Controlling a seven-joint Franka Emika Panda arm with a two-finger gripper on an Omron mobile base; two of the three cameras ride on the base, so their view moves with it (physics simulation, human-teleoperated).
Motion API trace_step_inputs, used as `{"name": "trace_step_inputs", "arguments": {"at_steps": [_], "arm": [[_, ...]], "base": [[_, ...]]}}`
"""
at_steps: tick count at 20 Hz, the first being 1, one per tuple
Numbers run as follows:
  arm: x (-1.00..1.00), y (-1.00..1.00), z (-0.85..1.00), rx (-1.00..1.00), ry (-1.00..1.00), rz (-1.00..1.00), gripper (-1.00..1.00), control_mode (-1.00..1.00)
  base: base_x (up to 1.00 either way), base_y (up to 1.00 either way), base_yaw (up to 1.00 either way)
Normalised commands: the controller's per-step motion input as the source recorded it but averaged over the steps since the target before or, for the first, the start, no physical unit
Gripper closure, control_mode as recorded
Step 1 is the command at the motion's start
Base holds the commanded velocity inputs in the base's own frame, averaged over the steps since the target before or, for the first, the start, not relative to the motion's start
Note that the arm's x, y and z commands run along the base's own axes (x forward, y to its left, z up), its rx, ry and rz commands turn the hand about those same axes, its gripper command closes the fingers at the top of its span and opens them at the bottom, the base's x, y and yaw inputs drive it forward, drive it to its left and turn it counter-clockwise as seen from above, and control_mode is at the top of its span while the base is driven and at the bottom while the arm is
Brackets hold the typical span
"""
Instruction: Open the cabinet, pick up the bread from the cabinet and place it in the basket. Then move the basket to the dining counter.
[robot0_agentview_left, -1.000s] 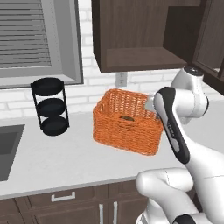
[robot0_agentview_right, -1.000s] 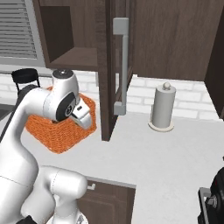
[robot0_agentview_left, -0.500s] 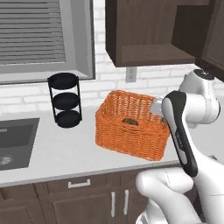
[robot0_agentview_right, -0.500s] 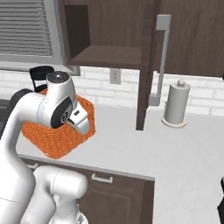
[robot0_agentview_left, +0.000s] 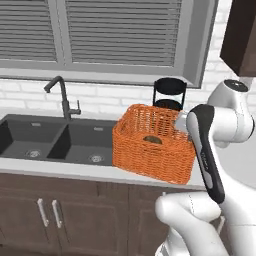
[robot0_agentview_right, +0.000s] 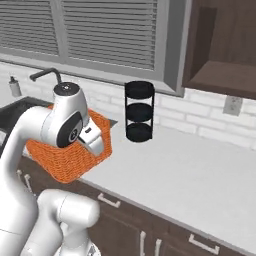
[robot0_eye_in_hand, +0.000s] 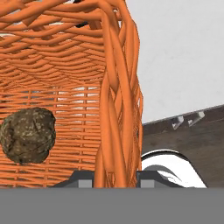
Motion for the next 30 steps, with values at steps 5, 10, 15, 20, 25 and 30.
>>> {"name": "trace_step_inputs", "arguments": {"at_steps": [5, 10, 15, 20, 25, 30], "arm": [[0.00, 0.00, 0.00, 0.00, 0.00, 0.00, 1.00, 1.00], [0.00, 0.00, 0.00, 0.00, 0.00, 0.00, 1.00, 1.00], [0.00, 0.00, 0.00, 0.00, 0.00, 0.00, 1.00, 1.00], [0.00, 0.00, 0.00, 0.00, 0.00, 0.00, 1.00, 1.00], [0.00, 0.00, 0.00, 0.00, 0.00, 0.00, 1.00, 1.00], [0.00, 0.00, 0.00, 0.00, 0.00, 0.00, 1.00, 1.00]], "base": [[0.00, 0.26, 0.89], [0.00, 0.61, 0.79], [0.00, 0.89, 0.70], [0.00, 0.66, 0.75], [0.00, 0.65, 0.74], [0.00, 0.68, 0.73]]}}
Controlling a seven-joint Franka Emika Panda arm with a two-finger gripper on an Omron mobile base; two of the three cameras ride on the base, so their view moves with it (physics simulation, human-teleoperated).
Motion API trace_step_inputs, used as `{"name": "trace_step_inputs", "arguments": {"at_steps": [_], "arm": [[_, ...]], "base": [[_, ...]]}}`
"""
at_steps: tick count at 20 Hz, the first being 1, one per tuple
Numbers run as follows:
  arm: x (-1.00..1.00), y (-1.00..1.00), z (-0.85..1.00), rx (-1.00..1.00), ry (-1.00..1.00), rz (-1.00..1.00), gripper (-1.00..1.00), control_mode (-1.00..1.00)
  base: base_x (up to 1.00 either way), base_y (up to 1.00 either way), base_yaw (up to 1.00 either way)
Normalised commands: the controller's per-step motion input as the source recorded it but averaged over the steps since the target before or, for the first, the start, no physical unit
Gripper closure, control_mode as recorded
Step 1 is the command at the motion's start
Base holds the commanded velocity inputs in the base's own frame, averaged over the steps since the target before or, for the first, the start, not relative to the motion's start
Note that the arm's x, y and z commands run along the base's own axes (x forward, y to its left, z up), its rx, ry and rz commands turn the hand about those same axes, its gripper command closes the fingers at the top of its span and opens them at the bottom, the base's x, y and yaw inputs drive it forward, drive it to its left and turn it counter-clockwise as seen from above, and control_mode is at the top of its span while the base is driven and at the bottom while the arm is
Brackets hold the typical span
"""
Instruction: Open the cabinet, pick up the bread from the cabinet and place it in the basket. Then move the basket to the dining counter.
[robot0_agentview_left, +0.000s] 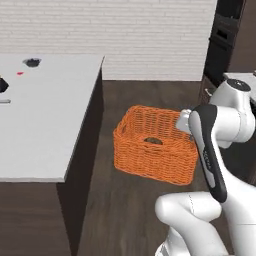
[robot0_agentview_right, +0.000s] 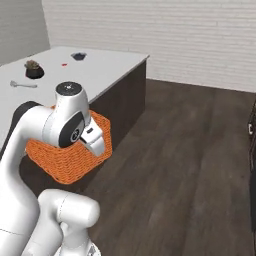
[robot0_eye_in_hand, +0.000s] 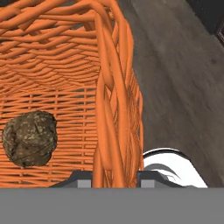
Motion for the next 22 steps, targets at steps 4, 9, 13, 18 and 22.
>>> {"name": "trace_step_inputs", "arguments": {"at_steps": [4, 9, 13, 18, 22], "arm": [[0.00, 0.00, 0.00, 0.00, 0.00, 0.00, 1.00, 1.00], [0.00, 0.00, 0.00, 0.00, 0.00, 0.00, 1.00, 1.00], [0.00, 0.00, 0.00, 0.00, 0.00, 0.00, 1.00, 1.00], [0.00, 0.00, 0.00, 0.00, 0.00, 0.00, 1.00, 1.00], [0.00, 0.00, 0.00, 0.00, 0.00, 0.00, 1.00, 1.00]], "base": [[0.00, 0.99, 0.54], [0.49, 1.00, 0.24], [1.00, 1.00, 0.09], [0.98, 1.00, 0.04], [0.98, 1.00, 0.00]]}}
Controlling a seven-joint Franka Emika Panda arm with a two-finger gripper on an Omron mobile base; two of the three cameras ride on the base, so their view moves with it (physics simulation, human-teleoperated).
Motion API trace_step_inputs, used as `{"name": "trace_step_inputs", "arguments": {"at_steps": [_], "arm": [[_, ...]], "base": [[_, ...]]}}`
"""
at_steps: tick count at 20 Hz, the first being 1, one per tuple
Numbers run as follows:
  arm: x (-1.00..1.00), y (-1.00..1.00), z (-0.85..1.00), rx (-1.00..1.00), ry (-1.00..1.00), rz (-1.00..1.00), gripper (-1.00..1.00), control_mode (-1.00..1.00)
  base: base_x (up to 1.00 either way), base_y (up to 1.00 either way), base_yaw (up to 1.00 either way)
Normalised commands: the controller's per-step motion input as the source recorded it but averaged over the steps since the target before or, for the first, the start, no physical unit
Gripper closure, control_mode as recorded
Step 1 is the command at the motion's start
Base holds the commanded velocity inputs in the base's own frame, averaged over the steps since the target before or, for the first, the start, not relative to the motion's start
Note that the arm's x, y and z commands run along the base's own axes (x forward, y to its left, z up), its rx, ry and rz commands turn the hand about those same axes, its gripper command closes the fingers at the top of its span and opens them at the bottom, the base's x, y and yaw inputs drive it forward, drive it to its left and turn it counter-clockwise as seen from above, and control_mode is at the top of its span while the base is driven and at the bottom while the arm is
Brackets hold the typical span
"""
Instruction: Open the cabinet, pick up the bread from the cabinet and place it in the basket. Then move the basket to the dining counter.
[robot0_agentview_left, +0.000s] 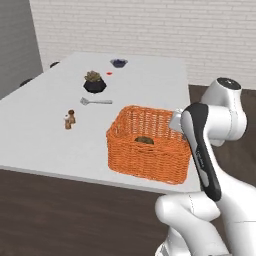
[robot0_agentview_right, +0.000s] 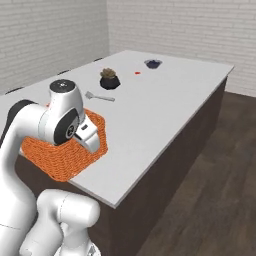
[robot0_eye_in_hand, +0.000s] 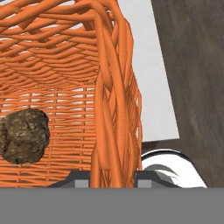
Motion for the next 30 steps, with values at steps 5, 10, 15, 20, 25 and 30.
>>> {"name": "trace_step_inputs", "arguments": {"at_steps": [5, 10, 15, 20, 25, 30], "arm": [[0.00, 0.00, 0.00, 0.00, 0.00, 0.00, 1.00, 1.00], [0.00, 0.00, 0.00, 0.00, 0.00, 0.00, 1.00, 1.00], [0.00, 0.00, 0.00, 0.00, 0.00, 0.00, 1.00, 1.00], [0.00, 0.00, 0.00, 0.00, 0.00, 0.00, 1.00, 1.00], [0.00, 0.00, 0.00, 0.00, 0.00, 0.00, 1.00, 1.00], [0.00, 0.00, 0.00, 0.00, 0.00, 0.00, 1.00, 1.00]], "base": [[0.57, 0.95, -0.25], [-0.64, 0.85, -0.16], [0.33, 0.89, -0.17], [0.99, 0.25, -0.47], [0.95, 0.21, -0.52], [0.69, 0.33, -0.09]]}}
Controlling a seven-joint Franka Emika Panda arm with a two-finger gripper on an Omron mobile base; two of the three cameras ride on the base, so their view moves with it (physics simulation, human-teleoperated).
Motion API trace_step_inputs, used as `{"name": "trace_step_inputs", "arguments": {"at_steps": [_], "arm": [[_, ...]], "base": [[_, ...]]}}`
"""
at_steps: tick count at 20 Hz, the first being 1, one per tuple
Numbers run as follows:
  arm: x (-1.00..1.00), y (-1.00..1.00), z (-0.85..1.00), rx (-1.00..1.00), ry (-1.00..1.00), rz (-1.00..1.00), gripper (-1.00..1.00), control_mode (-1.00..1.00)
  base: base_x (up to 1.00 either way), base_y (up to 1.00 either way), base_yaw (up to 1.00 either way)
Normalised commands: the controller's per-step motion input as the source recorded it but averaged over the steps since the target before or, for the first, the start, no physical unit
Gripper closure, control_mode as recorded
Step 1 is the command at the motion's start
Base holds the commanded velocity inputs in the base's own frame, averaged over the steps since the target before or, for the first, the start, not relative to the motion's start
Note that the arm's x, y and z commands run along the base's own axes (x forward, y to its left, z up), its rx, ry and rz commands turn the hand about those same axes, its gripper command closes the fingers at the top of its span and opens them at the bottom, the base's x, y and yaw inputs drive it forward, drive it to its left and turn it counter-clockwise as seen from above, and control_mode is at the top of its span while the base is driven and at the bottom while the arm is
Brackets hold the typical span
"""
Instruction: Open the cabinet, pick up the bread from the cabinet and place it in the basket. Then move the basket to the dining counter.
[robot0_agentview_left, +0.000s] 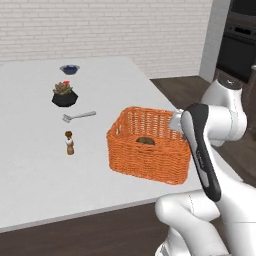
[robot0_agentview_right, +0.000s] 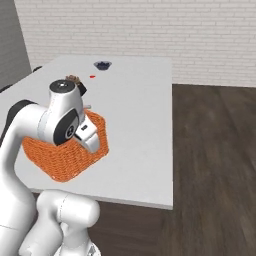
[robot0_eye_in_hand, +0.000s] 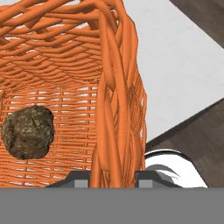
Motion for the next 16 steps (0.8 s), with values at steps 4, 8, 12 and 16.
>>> {"name": "trace_step_inputs", "arguments": {"at_steps": [4, 8, 12, 16], "arm": [[0.00, 0.00, 0.00, 0.00, 0.00, 0.00, 1.00, 1.00], [1.00, 0.00, -0.56, 0.02, 0.02, 0.00, 1.00, -1.00], [0.98, 0.00, -0.60, 0.00, 0.00, 0.00, 1.00, -1.00], [0.64, 0.00, -0.38, -0.04, 0.00, 0.00, 1.00, -1.00]], "base": [[0.30, 0.00, 0.00], [0.00, 0.00, 0.00], [0.00, 0.00, 0.00], [0.00, 0.00, 0.00]]}}
